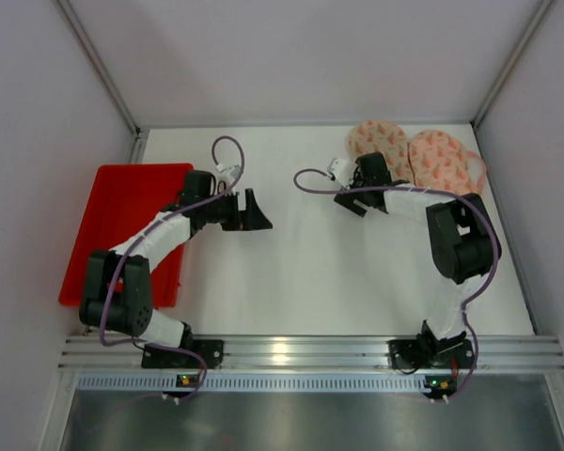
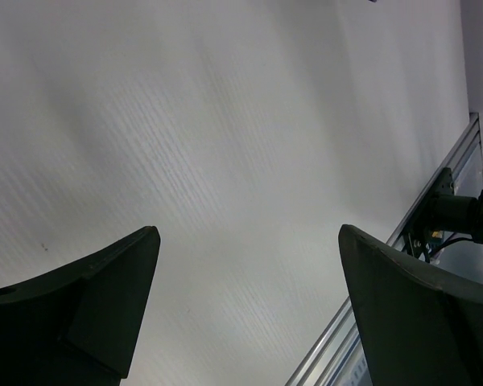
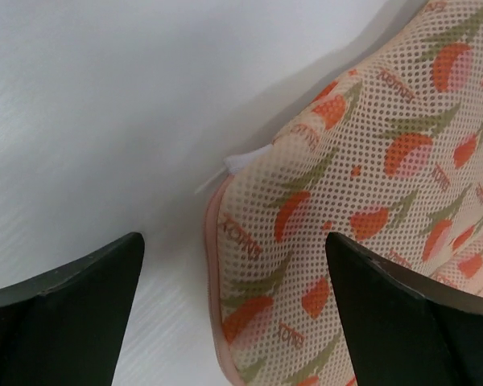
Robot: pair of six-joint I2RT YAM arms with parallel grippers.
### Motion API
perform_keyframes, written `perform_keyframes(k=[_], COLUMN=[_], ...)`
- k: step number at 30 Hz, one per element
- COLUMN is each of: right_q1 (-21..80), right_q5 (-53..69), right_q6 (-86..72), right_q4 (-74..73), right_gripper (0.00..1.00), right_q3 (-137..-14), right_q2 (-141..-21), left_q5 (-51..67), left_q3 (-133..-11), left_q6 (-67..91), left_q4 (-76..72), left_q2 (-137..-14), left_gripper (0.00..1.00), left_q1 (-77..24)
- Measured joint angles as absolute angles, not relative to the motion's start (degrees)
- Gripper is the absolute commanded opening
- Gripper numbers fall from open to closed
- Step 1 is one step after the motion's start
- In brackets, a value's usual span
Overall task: Place the bra in the laundry bag and zip it closed
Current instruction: Move the laundry bag to the center of the board, then reset both arms
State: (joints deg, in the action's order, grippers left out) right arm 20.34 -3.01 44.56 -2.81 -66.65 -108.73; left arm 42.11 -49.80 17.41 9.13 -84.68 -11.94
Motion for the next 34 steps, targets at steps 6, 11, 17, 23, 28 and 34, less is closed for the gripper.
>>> perform_keyframes(k=[6,11,17,23,28,34], right_q1=[20.12,20.23,20.23,19.53,14.85,10.81], right_q5=[-0.12,3.88,5.87,5.21,5.96,7.27], right_q6=[43.46,36.86,22.94,13.63,10.63,8.93], right_q4=[-10.66,-19.25,-25.41,-29.23,-33.61,-33.76], right_gripper=[0.99,0.99,0.99,0.99,0.99,0.99], right_q3=[-64.79,-65.89,-66.57,-56.36,-46.54,-46.06], right_q2=[-103.15,-93.34,-78.39,-65.21,-57.76,-55.51], left_q5=[37.69,32.4,26.22,21.52,21.08,20.69], left_q3=[-55.46,-65.73,-70.08,-68.47,-61.82,-58.26], left_q6=[12.47,6.76,-0.78,-4.32,-5.67,-6.11], left_q4=[18.0,25.61,31.46,35.33,36.95,38.68], left_q2=[-84.53,-85.56,-85.54,-83.72,-78.78,-76.16], left_gripper=[0.98,0.99,0.99,0.99,0.99,0.99], left_q1=[-10.74,-10.28,-10.09,-10.07,-10.07,-10.07])
